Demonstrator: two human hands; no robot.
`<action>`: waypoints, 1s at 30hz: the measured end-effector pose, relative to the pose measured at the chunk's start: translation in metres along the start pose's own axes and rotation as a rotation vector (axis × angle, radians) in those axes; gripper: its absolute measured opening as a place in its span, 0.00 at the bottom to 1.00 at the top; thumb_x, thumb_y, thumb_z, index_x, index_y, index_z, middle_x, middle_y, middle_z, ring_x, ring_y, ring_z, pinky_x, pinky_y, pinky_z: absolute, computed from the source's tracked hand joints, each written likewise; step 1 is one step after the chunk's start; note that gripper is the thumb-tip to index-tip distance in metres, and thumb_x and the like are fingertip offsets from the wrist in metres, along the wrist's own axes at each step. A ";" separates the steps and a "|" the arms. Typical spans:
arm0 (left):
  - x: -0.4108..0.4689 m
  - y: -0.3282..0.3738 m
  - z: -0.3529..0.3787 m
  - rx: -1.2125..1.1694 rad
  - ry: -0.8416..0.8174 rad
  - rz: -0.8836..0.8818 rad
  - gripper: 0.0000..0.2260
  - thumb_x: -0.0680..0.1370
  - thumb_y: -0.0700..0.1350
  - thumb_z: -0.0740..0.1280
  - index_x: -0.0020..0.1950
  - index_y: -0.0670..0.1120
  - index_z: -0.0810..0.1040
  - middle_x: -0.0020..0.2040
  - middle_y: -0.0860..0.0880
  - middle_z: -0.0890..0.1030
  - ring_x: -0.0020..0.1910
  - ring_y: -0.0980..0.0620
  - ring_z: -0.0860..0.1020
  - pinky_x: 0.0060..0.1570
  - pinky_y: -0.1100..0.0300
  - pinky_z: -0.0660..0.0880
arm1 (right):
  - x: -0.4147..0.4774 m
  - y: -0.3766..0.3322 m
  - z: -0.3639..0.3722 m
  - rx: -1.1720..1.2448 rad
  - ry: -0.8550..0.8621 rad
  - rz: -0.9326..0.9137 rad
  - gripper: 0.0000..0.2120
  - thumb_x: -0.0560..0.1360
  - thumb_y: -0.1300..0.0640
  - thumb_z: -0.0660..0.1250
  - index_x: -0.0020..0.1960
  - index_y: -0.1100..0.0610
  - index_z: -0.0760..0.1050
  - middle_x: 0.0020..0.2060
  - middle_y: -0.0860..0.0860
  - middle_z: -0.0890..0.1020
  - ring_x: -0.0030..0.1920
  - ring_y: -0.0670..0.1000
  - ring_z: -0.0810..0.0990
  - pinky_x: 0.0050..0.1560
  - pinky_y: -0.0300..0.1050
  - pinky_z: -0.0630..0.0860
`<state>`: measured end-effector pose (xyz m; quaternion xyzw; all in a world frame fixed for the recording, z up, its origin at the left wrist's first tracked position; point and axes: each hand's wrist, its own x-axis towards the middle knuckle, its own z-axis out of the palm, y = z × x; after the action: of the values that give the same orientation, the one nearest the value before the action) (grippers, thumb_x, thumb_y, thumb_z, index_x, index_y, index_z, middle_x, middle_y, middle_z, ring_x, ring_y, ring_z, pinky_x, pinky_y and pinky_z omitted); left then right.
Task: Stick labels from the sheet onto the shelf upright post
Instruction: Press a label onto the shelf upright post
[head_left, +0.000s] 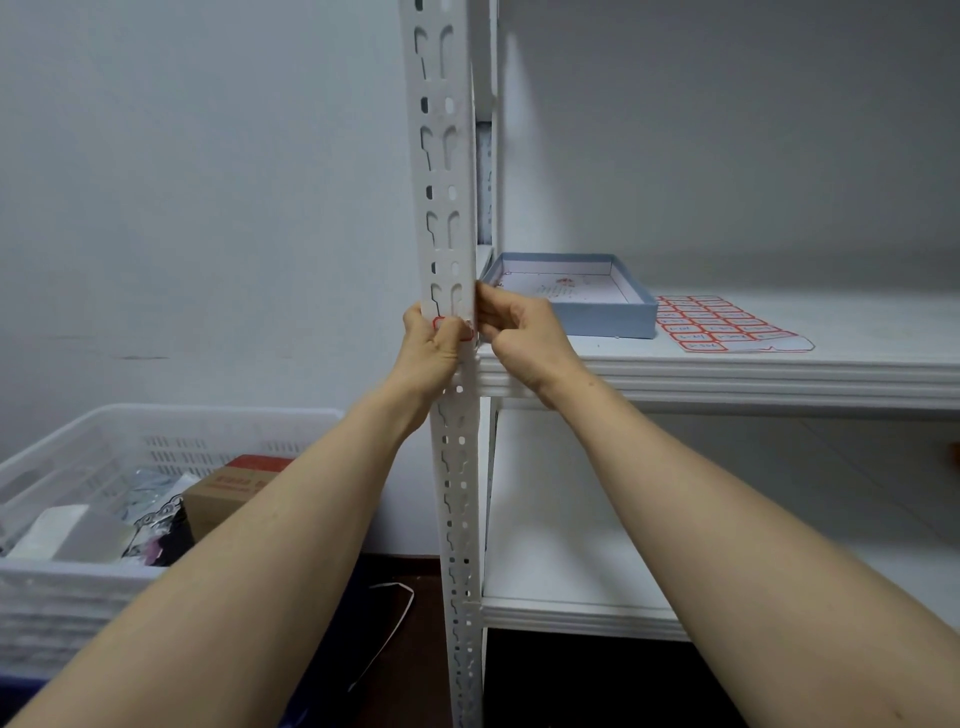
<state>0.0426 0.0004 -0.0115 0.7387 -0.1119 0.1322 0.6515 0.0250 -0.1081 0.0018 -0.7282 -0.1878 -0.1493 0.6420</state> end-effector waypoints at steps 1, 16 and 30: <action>0.000 0.000 0.000 0.005 0.004 0.005 0.11 0.79 0.41 0.57 0.60 0.43 0.62 0.58 0.46 0.68 0.51 0.54 0.70 0.38 0.67 0.65 | 0.000 0.001 0.000 -0.005 -0.001 0.000 0.27 0.70 0.79 0.58 0.66 0.63 0.72 0.59 0.56 0.79 0.60 0.48 0.78 0.63 0.41 0.73; 0.000 0.002 0.000 0.012 -0.008 -0.013 0.13 0.79 0.41 0.58 0.62 0.41 0.61 0.53 0.47 0.70 0.42 0.60 0.70 0.36 0.64 0.66 | -0.004 -0.003 0.000 -0.028 0.002 0.001 0.28 0.71 0.79 0.56 0.67 0.62 0.71 0.59 0.55 0.79 0.57 0.45 0.77 0.62 0.38 0.72; 0.001 0.001 0.004 0.022 0.031 0.025 0.17 0.78 0.39 0.58 0.66 0.38 0.60 0.47 0.50 0.70 0.40 0.61 0.69 0.35 0.66 0.66 | -0.007 -0.005 -0.001 -0.027 -0.010 -0.021 0.26 0.71 0.77 0.60 0.66 0.63 0.72 0.58 0.55 0.79 0.56 0.44 0.77 0.61 0.36 0.73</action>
<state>0.0431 -0.0037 -0.0109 0.7421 -0.1093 0.1529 0.6434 0.0165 -0.1088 0.0035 -0.7355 -0.1966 -0.1548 0.6297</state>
